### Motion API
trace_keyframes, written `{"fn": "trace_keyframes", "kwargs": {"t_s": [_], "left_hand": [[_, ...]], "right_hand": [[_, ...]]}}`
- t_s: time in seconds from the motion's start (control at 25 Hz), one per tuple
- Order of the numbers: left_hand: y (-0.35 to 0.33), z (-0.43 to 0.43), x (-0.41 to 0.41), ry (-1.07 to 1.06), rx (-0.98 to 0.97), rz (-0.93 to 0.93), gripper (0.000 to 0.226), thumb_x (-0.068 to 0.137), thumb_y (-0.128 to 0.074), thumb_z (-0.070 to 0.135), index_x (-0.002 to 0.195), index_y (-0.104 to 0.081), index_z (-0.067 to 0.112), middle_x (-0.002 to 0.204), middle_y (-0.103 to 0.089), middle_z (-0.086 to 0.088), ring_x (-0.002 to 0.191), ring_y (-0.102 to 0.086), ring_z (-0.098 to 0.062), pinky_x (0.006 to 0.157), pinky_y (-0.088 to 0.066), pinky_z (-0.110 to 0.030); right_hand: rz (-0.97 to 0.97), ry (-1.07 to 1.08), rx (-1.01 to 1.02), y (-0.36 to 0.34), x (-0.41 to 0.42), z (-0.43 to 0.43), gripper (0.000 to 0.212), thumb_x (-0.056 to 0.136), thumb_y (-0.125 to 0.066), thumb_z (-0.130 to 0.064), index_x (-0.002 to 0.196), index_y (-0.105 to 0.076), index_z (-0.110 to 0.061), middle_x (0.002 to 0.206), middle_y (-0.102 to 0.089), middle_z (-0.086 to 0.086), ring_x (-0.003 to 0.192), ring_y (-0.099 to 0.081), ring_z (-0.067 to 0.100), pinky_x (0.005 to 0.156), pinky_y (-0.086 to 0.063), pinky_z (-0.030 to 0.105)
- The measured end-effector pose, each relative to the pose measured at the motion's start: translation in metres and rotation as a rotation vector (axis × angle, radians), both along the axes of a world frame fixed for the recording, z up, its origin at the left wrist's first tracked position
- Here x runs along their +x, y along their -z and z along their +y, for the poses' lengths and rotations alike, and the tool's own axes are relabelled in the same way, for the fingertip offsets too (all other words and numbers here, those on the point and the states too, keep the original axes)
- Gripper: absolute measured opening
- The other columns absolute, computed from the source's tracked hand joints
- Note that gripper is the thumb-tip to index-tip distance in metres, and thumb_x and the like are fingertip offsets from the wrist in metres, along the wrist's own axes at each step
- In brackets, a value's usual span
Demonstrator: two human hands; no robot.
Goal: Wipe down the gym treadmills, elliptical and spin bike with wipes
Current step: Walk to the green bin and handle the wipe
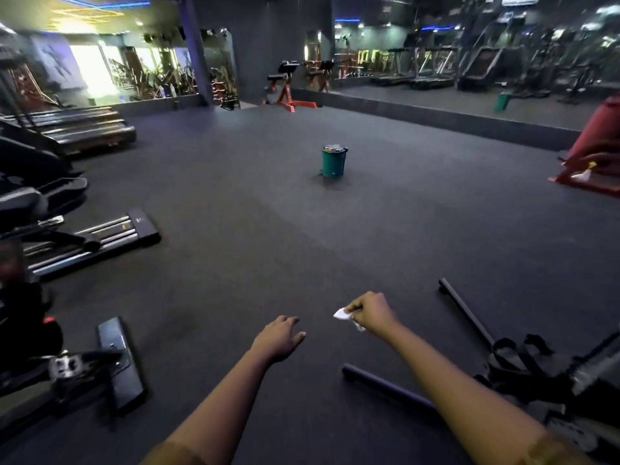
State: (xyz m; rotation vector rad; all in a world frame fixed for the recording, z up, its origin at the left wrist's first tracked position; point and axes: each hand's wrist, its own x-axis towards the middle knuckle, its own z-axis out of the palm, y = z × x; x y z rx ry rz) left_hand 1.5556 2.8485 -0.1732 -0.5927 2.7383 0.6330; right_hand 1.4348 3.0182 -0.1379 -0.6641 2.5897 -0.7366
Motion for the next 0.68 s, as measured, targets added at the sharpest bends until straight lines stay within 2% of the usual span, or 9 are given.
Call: {"fn": "trace_keyframes", "kwargs": {"t_s": [0.24,0.4,0.68], "left_hand": [[-0.006,-0.089,-0.145,0.020,-0.028,-0.007,0.055,0.099,-0.040,0.039,0.146,-0.030,0.013,0.148,-0.034,-0.011,0.136,-0.035,-0.026,0.107,-0.028,-0.030],[-0.002,-0.164,-0.264,0.047,-0.033,0.022,0.055,0.099,-0.040,0.039,0.146,-0.030,0.012,0.149,-0.034,-0.012,0.137,-0.033,-0.025,0.108,-0.026,-0.029],[-0.018,-0.314,-0.470,-0.009,-0.021,0.063,0.055,0.099,-0.042,0.038,0.146,-0.031,0.011,0.148,-0.036,-0.013,0.137,-0.033,-0.025,0.108,-0.026,-0.028]], "right_hand": [[0.062,0.041,0.050,-0.009,-0.148,-0.093,0.022,0.081,-0.064,-0.020,0.101,-0.073,-0.027,0.101,-0.072,0.005,0.100,-0.064,0.021,0.081,-0.049,0.026],[0.046,0.029,0.055,-0.006,-0.260,-0.158,0.022,0.079,-0.066,-0.023,0.099,-0.073,-0.027,0.098,-0.072,0.005,0.097,-0.065,0.020,0.084,-0.051,0.027],[0.036,0.003,-0.010,-0.023,-0.484,-0.296,0.021,0.078,-0.067,-0.015,0.098,-0.075,-0.019,0.101,-0.072,0.004,0.096,-0.065,0.015,0.081,-0.049,0.024]]}}
